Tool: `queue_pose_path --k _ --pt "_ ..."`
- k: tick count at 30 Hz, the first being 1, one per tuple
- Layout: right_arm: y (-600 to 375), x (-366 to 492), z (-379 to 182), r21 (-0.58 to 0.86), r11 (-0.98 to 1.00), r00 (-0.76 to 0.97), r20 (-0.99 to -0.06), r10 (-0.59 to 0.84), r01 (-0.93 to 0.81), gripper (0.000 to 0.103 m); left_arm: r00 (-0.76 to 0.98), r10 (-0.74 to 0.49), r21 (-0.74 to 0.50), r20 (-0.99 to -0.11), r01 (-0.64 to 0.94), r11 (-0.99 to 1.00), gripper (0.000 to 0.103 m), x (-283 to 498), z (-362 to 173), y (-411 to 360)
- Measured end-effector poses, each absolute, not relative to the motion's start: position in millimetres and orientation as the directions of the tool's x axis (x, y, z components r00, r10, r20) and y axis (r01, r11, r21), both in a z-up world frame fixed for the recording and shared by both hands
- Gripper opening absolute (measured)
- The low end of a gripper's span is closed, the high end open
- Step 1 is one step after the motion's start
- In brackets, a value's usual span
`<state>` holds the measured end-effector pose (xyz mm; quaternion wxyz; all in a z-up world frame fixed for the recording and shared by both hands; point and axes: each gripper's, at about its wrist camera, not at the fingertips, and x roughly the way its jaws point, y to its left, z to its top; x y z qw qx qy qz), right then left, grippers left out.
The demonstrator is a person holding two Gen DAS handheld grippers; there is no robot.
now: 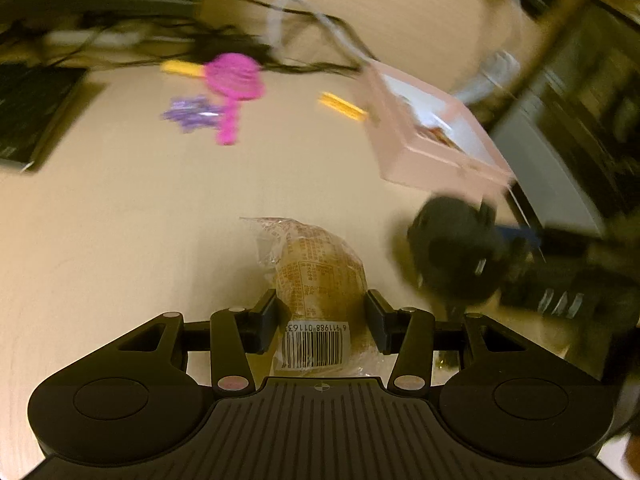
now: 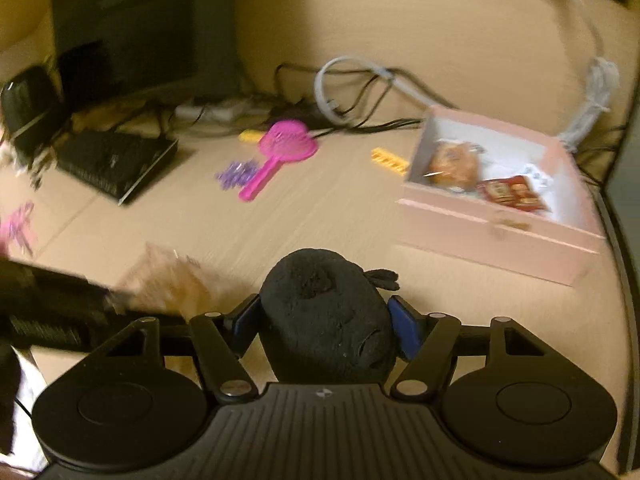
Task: Organize objects
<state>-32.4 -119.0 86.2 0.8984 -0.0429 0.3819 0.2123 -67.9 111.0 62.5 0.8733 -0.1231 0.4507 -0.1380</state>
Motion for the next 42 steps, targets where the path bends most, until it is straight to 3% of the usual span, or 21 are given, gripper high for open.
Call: queue_pose_path --k 3,8,15,21,26,29,33,39,42 --pt "-130.2 -33.5 107.7 0.074 0.933 0.658 -0.689 0.304 -0.353 0.068 0.559 -0.388 -0.294 -0.733 0.253 0.922 0.051 -60.6 63.1 97.2" --pt "-153.9 -47.7 128.4 0.017 0.951 0.714 -0.657 0.242 -0.307 0.068 0.588 -0.417 -0.343 -0.693 0.24 0.908 0.051 -37.4 75.9 75.9" --pt "-213.1 -80.7 123.1 0.047 0.985 0.734 -0.661 0.156 -0.166 0.068 0.585 -0.458 -0.309 -0.669 0.341 0.888 0.051 -14.4 105.6 28.0" --pt "-238.3 -98.2 111.2 0.076 0.992 0.734 -0.668 0.122 -0.096 0.068 0.701 -0.475 -0.293 -0.532 0.374 0.88 0.051 45.8 159.7 -4.0" --pt "-246.8 -108.4 104.9 0.064 0.995 0.742 -0.663 0.101 -0.078 0.068 0.73 -0.506 -0.331 -0.46 0.387 0.86 0.052 102.7 161.1 -34.8" --pt "-247.4 -110.9 101.1 0.042 0.995 0.735 -0.672 0.094 -0.089 0.068 0.732 -0.467 -0.294 -0.496 0.364 0.884 0.051 130.5 136.8 -53.4" --pt "-252.6 -108.9 96.4 0.035 0.994 0.714 -0.693 0.096 -0.1 0.068 0.626 -0.404 -0.249 -0.666 0.324 0.913 0.051 158.4 80.7 -69.8" --pt "-259.3 -78.0 99.7 0.083 0.992 0.712 -0.69 0.129 -0.1 0.068 0.716 -0.419 -0.371 -0.558 0.236 0.898 0.051 137.9 92.4 -25.7" --pt "-256.3 -48.5 115.6 0.122 0.986 0.747 -0.645 0.165 -0.112 0.068 0.735 -0.389 -0.371 -0.555 0.2 0.907 0.051 117.5 97.0 4.2"
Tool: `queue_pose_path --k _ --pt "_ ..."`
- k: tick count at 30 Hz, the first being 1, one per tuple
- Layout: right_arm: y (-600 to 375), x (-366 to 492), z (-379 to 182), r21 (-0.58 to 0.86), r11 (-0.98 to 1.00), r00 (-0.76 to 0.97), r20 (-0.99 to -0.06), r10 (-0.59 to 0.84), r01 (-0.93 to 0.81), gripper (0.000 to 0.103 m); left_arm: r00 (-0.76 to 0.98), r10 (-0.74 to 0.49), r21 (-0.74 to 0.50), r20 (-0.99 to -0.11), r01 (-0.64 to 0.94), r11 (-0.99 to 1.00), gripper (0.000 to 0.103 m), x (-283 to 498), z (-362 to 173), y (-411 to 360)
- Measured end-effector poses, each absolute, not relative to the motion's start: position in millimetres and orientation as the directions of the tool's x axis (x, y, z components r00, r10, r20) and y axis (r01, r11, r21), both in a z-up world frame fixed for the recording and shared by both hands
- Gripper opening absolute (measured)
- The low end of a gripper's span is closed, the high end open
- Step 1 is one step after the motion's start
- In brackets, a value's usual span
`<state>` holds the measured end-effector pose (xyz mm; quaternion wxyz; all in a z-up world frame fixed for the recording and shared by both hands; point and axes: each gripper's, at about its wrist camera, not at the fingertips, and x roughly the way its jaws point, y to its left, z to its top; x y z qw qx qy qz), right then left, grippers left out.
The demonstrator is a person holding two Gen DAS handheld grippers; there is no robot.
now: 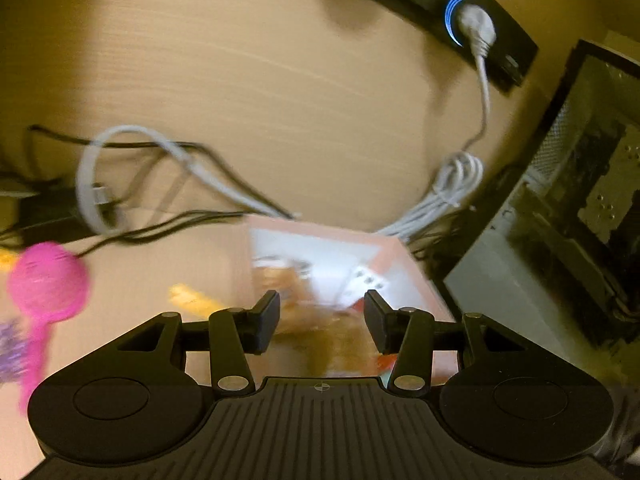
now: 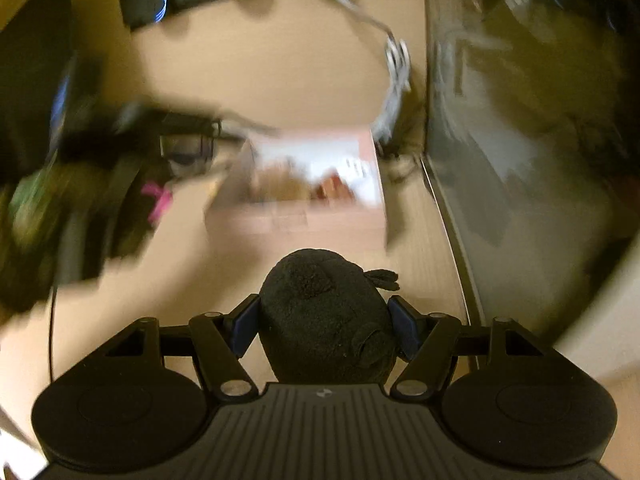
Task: Organize objects
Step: 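Lower the bread into the pink box and open the left gripper while the right lifts the plush toy, then drop the plush toy into the pink box with the right gripper while the left grasps the pink scoop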
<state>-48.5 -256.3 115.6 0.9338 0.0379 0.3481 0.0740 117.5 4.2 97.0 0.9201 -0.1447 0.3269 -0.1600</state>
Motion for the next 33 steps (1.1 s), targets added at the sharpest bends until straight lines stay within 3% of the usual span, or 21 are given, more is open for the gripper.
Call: queue_pose_path --k 7,11,13,16,24,27,33 --pt "-212.2 65.3 143.2 0.083 0.99 0.834 -0.533 0.141 -0.114 0.068 0.689 -0.314 -0.363 -0.653 0.079 0.928 0.051 48.5 69.0 68.6" --pt "-193.9 132.6 134.0 0.031 0.992 0.84 -0.529 0.118 -0.12 0.069 0.662 -0.273 -0.389 -0.698 -0.031 0.921 0.051 19.7 50.9 106.5" --pt "-184.4 156.9 126.1 -0.002 0.993 0.839 -0.535 0.101 -0.122 0.079 0.661 -0.232 -0.359 -0.714 -0.061 0.931 0.051 11.8 48.4 118.9" --pt "-169.3 180.0 112.2 -0.034 0.994 0.806 -0.588 0.065 -0.105 0.08 0.664 -0.203 -0.354 -0.72 -0.099 0.93 0.051 5.3 47.0 140.2" --pt "-114.4 107.1 113.0 -0.033 0.968 0.77 -0.612 0.179 -0.251 0.084 0.721 -0.165 -0.308 -0.673 -0.069 0.949 0.051 64.6 64.0 163.7" --pt "-97.5 69.2 111.0 -0.061 0.949 0.744 -0.637 0.202 -0.309 0.091 0.735 -0.145 -0.263 -0.662 -0.046 0.964 0.051 107.0 68.6 160.4" --pt "-89.6 7.3 94.6 -0.132 0.933 0.707 -0.69 0.154 -0.333 0.097 0.737 -0.052 -0.127 -0.674 -0.045 0.991 0.051 165.4 60.3 139.7"
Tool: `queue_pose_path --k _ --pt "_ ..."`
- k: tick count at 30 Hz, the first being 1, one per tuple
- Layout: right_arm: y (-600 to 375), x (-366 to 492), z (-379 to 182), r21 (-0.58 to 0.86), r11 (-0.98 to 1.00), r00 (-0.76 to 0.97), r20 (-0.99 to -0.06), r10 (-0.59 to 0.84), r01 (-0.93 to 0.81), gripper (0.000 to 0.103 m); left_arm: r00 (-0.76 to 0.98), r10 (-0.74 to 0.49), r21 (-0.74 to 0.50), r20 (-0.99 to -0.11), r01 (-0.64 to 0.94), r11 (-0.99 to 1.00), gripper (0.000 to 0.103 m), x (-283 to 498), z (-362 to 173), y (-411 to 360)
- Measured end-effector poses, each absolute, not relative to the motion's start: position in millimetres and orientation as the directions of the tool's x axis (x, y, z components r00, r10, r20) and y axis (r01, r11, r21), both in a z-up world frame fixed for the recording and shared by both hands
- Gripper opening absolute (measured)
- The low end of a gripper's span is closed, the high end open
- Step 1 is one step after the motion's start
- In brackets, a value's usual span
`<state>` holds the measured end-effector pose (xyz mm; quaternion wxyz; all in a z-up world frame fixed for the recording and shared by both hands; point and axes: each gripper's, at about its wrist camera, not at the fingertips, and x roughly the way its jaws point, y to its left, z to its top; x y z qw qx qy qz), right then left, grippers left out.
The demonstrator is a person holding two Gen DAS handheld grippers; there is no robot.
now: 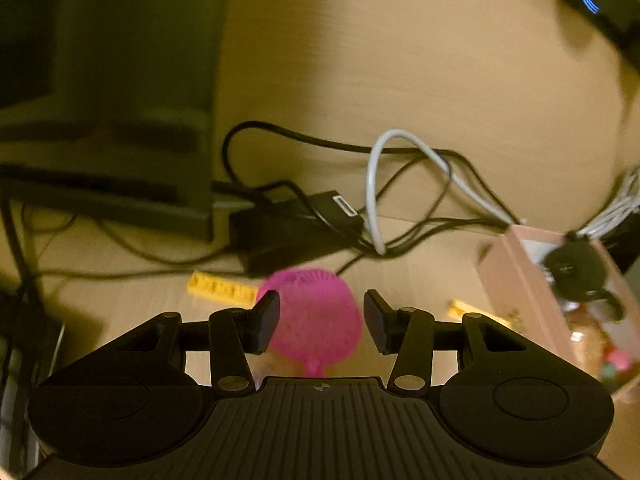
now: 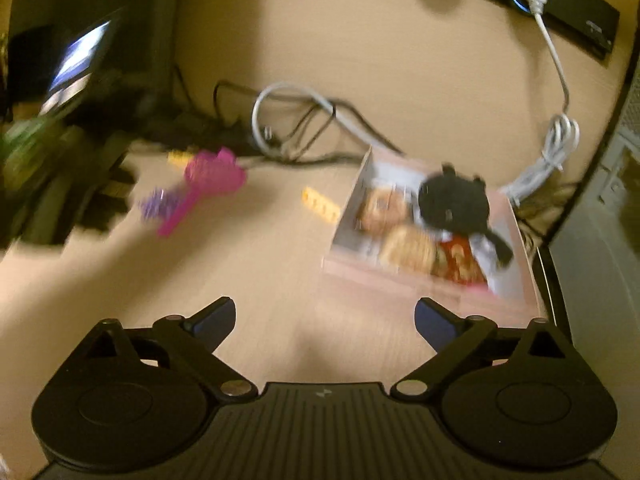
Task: Organize objects
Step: 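Drop the plush toy into the pink box with the right gripper while the left grasps the pink scoop, then carry the pink scoop with the left gripper while the right moves toward a yellow brick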
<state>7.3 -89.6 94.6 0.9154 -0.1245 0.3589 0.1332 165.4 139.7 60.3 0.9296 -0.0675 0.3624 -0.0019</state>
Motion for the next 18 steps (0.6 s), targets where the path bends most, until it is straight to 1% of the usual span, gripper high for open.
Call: queue_pose_path --k 3,4,5,7,11,15,18 --pt "-99.4 -10.6 90.5 -0.13 0.944 0.69 -0.713 0.124 -0.304 0.098 0.708 -0.034 -0.081 -0.705 -0.033 0.996 0.051 181.0 46.7 130.2" --pt "-104.7 -15.3 90.2 -0.125 0.949 0.685 -0.719 0.115 -0.291 0.099 0.698 -0.023 -0.066 -0.716 -0.036 0.997 0.053 183.9 42.6 128.4" --pt "-108.2 -18.4 88.1 -0.123 0.954 0.682 -0.724 0.103 -0.274 0.099 0.693 -0.015 -0.059 -0.721 -0.041 0.997 0.057 186.5 38.7 127.9" --pt "-115.8 -26.1 87.5 -0.117 0.963 0.68 -0.728 0.083 -0.243 0.099 0.701 -0.009 -0.065 -0.713 -0.053 0.997 0.059 189.1 35.1 128.8" --pt "-123.0 -33.2 84.7 -0.101 0.974 0.677 -0.733 0.066 -0.204 0.1 0.708 -0.018 -0.07 -0.706 -0.044 0.997 0.057 189.6 34.9 127.3" --pt "-120.9 -36.6 84.1 -0.099 0.975 0.68 -0.731 0.065 -0.2 0.1 0.688 -0.073 -0.089 -0.722 0.012 0.996 0.056 183.8 37.9 123.7" --pt "-117.1 -33.5 85.2 -0.095 0.973 0.688 -0.721 0.08 -0.213 0.103 0.685 -0.116 -0.125 -0.719 0.037 0.991 0.055 168.7 44.2 125.5"
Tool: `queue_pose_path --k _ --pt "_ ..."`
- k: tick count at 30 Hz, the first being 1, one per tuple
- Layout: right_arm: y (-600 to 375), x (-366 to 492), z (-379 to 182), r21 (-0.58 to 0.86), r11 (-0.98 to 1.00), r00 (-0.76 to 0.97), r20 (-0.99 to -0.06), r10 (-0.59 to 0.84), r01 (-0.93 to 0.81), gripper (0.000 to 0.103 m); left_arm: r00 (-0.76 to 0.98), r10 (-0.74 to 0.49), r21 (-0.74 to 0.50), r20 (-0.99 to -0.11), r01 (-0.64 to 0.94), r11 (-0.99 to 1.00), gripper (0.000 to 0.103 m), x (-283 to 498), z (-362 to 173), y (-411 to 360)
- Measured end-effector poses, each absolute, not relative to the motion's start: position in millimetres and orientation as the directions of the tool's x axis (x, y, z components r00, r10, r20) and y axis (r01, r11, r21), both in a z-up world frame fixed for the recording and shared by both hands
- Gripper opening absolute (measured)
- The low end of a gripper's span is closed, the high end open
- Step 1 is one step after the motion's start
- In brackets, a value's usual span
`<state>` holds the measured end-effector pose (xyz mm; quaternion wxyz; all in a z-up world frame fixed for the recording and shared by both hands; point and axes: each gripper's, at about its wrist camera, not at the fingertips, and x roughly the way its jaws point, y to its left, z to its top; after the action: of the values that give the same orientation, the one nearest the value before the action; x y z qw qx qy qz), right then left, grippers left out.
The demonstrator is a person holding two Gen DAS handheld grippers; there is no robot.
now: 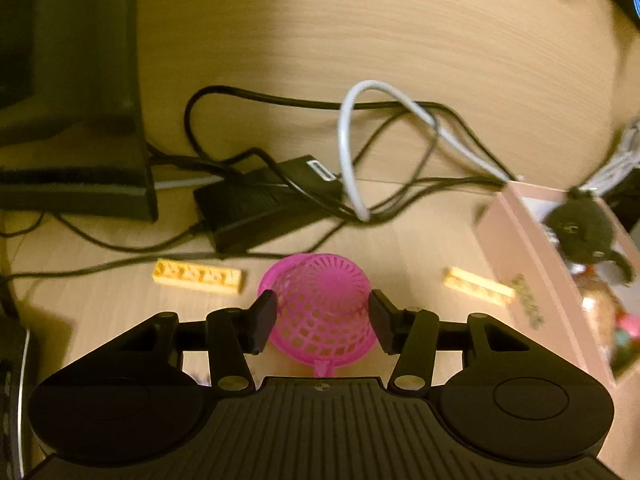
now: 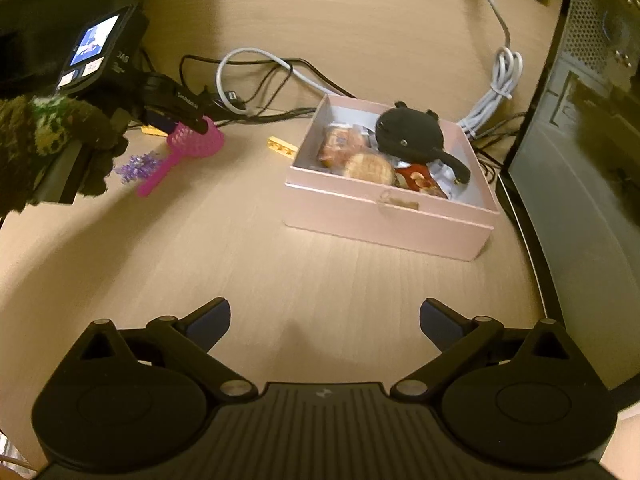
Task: Organize objects
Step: 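Carry the pink scoop with the left gripper while the right moves toward a yellow brick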
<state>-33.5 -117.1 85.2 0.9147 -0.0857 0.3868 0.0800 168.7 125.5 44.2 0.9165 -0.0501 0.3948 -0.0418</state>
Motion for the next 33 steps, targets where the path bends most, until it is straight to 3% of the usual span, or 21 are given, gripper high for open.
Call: queue_pose_path --k 8,14,22,28,33 --pt "-93.9 0.0 83.0 -0.049 0.966 0.679 -0.721 0.141 -0.253 0.103 0.703 -0.267 -0.302 -0.659 0.078 0.95 0.055 82.4 71.4 156.1" --pt "-41.9 47.2 80.3 0.0 0.954 0.66 -0.722 0.207 -0.299 0.103 0.719 -0.231 -0.385 -0.656 -0.056 0.921 0.055 10.5 73.1 207.2" --pt "72.8 126.0 69.5 0.018 0.912 0.629 -0.719 0.297 -0.41 0.103 0.71 -0.19 -0.446 -0.678 -0.192 0.874 0.055 -29.3 66.5 282.0" --pt "138.3 176.2 44.4 0.03 0.949 0.681 -0.69 0.246 -0.313 0.103 0.709 -0.175 -0.468 -0.683 -0.242 0.85 0.055 -49.0 56.5 315.1" --pt "160.0 213.0 24.5 0.055 0.972 0.671 -0.714 0.199 -0.23 0.09 0.705 -0.154 -0.463 -0.693 -0.27 0.844 0.055 -60.5 56.5 330.4"
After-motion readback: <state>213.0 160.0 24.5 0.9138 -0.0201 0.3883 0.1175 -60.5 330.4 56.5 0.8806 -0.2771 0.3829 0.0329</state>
